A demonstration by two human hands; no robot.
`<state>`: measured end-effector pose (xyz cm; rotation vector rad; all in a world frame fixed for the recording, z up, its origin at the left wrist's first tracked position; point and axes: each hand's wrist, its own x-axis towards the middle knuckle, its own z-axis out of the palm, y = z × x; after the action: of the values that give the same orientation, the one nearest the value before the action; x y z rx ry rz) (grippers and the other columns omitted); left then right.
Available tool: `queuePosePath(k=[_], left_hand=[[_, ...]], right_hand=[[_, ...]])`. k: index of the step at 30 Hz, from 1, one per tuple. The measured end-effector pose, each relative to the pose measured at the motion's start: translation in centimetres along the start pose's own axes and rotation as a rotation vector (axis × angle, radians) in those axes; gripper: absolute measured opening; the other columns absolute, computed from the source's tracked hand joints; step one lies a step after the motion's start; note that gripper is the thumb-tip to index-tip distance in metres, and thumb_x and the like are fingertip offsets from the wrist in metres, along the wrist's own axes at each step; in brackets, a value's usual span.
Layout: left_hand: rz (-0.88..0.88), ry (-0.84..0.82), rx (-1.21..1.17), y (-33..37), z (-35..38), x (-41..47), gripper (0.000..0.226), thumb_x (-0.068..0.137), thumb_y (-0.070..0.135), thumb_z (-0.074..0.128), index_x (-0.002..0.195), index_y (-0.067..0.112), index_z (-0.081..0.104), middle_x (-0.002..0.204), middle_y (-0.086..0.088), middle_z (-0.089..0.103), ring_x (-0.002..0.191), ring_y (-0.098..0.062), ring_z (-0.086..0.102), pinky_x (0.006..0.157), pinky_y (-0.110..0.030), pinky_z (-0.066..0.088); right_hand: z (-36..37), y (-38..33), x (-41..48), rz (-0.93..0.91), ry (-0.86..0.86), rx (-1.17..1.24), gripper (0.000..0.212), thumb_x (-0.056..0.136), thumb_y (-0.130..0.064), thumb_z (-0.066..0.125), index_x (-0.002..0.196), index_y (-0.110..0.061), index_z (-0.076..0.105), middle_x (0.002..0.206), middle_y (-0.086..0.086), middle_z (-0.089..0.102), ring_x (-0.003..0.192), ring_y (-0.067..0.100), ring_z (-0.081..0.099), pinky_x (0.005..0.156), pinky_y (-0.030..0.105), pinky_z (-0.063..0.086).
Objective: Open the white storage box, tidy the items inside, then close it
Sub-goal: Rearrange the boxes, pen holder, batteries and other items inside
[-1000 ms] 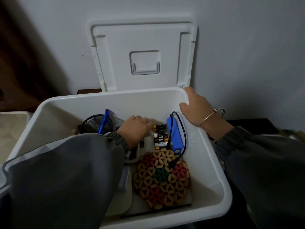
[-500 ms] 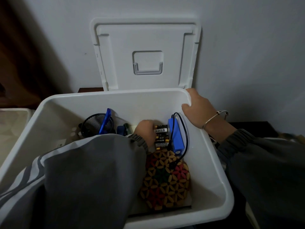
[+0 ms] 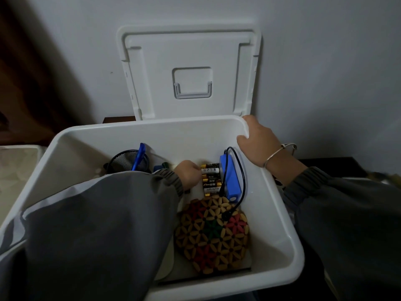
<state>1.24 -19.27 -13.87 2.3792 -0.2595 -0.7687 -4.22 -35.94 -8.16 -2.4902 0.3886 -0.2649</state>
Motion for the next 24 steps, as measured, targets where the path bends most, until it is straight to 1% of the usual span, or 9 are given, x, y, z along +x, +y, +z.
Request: queuePosePath(k=[2, 4, 6, 8, 12, 14, 16, 19, 24], left_hand=[[0.081, 0.07, 0.145, -0.5, -1.0, 0.0, 0.036, 0.091, -0.001, 0.046, 0.123, 0.003, 0.059, 0.125, -0.013, 0.06, 0.115, -0.025, 0.056, 0.101, -0.037, 0.046], [0.15, 0.132, 0.319, -0.9, -2.0, -0.2, 0.033, 0.09, 0.001, 0.047, 0.12, 0.009, 0.06, 0.123, -0.009, 0.06, 0.113, -0.024, 0.056, 0.099, -0.036, 0.047], [0.158, 0.143, 0.491, -1.4, -2.4, -0.4, 0.025, 0.091, 0.009, 0.05, 0.113, 0.01, 0.062, 0.118, -0.008, 0.059, 0.107, -0.024, 0.057, 0.095, -0.037, 0.049], [0.14, 0.123, 0.652, -1.6, -1.8, -0.8, 0.023, 0.093, 0.019, 0.051, 0.111, 0.008, 0.061, 0.116, -0.009, 0.055, 0.104, -0.025, 0.056, 0.092, -0.038, 0.05], [0.151, 0.149, 0.832, -1.5, 0.4, -1.0, 0.033, 0.094, 0.029, 0.051, 0.12, 0.008, 0.056, 0.124, -0.011, 0.044, 0.114, -0.027, 0.048, 0.09, -0.036, 0.048], [0.141, 0.187, 0.876, -1.3, 1.0, -0.9, 0.033, 0.094, 0.028, 0.053, 0.12, 0.009, 0.055, 0.124, -0.01, 0.044, 0.114, -0.026, 0.048, 0.089, -0.036, 0.047], [0.13, 0.206, 0.882, -1.4, 1.4, -0.8, 0.033, 0.092, 0.03, 0.055, 0.119, 0.01, 0.056, 0.122, -0.01, 0.048, 0.112, -0.026, 0.052, 0.087, -0.036, 0.048], [0.154, 0.208, 0.904, -1.5, 2.0, -0.9, 0.026, 0.09, 0.024, 0.057, 0.112, 0.011, 0.06, 0.121, -0.009, 0.052, 0.108, -0.025, 0.056, 0.085, -0.034, 0.047], [0.153, 0.197, 0.871, -1.6, 1.7, -0.6, 0.024, 0.09, 0.018, 0.054, 0.112, 0.008, 0.059, 0.121, -0.01, 0.054, 0.109, -0.026, 0.058, 0.087, -0.034, 0.049]], right_hand=[[0.0, 0.1, 0.0, 0.004, -0.003, -0.011, 0.041, 0.09, -0.013, 0.044, 0.13, -0.015, 0.037, 0.087, 0.005, 0.053, 0.073, 0.024, 0.052, 0.067, 0.028, 0.04], [0.1, 0.1, 0.1, 0.005, -0.001, -0.021, 0.04, 0.09, -0.014, 0.044, 0.129, -0.015, 0.038, 0.086, 0.005, 0.053, 0.071, 0.024, 0.051, 0.066, 0.028, 0.039], [0.1, 0.2, 0.2, 0.004, 0.004, -0.017, 0.038, 0.09, -0.013, 0.045, 0.128, -0.013, 0.039, 0.086, 0.005, 0.053, 0.07, 0.023, 0.05, 0.065, 0.027, 0.038], [0.1, 0.2, 0.2, 0.004, 0.006, -0.009, 0.038, 0.09, -0.013, 0.044, 0.128, -0.013, 0.039, 0.085, 0.004, 0.052, 0.066, 0.02, 0.049, 0.064, 0.027, 0.037], [0.2, 0.2, 0.1, 0.011, -0.002, -0.001, 0.04, 0.09, -0.013, 0.044, 0.13, -0.015, 0.038, 0.085, 0.004, 0.053, 0.062, 0.016, 0.047, 0.063, 0.026, 0.037], [0.2, 0.3, 0.2, 0.014, 0.004, -0.002, 0.04, 0.09, -0.014, 0.044, 0.129, -0.015, 0.038, 0.084, 0.004, 0.053, 0.059, 0.011, 0.045, 0.062, 0.025, 0.036], [0.3, 0.4, 0.2, 0.014, 0.008, 0.0, 0.04, 0.09, -0.014, 0.044, 0.129, -0.015, 0.038, 0.082, 0.002, 0.051, 0.058, 0.005, 0.043, 0.056, 0.022, 0.034], [0.3, 0.4, 0.2, 0.006, 0.005, 0.003, 0.041, 0.09, -0.013, 0.044, 0.13, -0.015, 0.038, 0.078, 0.0, 0.05, 0.058, 0.004, 0.043, 0.049, 0.02, 0.031], [0.2, 0.3, 0.1, 0.001, 0.0, 0.012, 0.039, 0.09, -0.012, 0.044, 0.128, -0.015, 0.039, 0.084, 0.002, 0.054, 0.06, 0.011, 0.046, 0.058, 0.023, 0.036]])
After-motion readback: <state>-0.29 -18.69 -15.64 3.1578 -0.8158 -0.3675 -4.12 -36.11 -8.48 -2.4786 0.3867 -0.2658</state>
